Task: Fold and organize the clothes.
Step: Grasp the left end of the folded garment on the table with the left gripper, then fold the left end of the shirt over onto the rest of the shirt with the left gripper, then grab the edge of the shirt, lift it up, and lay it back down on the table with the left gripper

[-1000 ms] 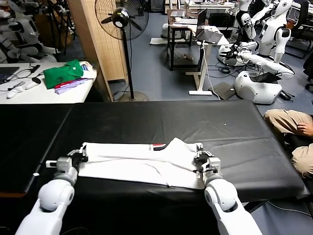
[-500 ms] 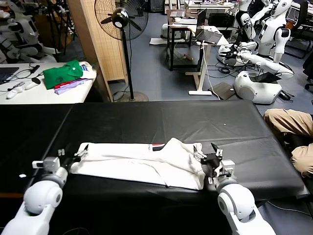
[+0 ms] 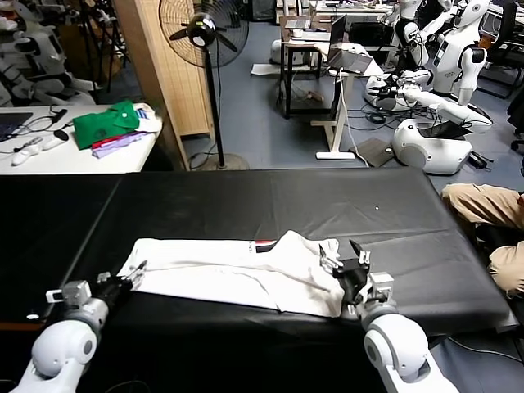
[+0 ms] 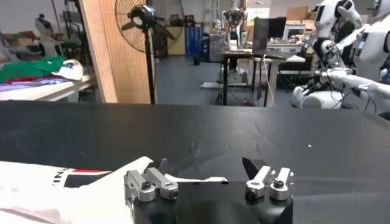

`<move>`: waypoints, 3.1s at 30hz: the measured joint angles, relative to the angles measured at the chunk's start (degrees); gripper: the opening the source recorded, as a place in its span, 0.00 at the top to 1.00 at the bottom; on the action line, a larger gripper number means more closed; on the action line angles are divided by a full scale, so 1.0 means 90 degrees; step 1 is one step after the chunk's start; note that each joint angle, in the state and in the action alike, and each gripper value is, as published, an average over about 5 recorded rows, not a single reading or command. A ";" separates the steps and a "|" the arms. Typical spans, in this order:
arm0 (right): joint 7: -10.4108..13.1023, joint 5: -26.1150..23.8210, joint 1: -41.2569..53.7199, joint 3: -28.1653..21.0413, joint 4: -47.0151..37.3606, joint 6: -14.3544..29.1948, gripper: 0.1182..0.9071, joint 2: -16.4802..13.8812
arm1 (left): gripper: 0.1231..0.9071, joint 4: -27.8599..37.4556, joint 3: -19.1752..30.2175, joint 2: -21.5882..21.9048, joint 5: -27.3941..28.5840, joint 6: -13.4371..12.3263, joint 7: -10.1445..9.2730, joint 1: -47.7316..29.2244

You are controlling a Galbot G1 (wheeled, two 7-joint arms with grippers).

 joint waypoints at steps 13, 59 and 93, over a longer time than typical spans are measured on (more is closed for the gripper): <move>-0.0038 -0.0139 -0.0031 0.0017 0.0086 0.0000 0.14 0.0053 | 0.95 -0.0081 0.0036 0.0017 0.1133 -0.0368 0.0175 0.0107; -0.0105 -0.0362 -0.0203 0.0211 0.0024 -0.0003 0.14 0.0297 | 0.92 -0.1939 0.2963 -0.1710 0.0890 0.0313 -0.0714 -0.0454; -0.0034 -0.2014 0.1185 -0.1858 -0.1505 0.0456 0.14 0.0715 | 0.14 -0.1801 0.1110 -0.0939 0.1125 -0.0401 0.0017 0.0168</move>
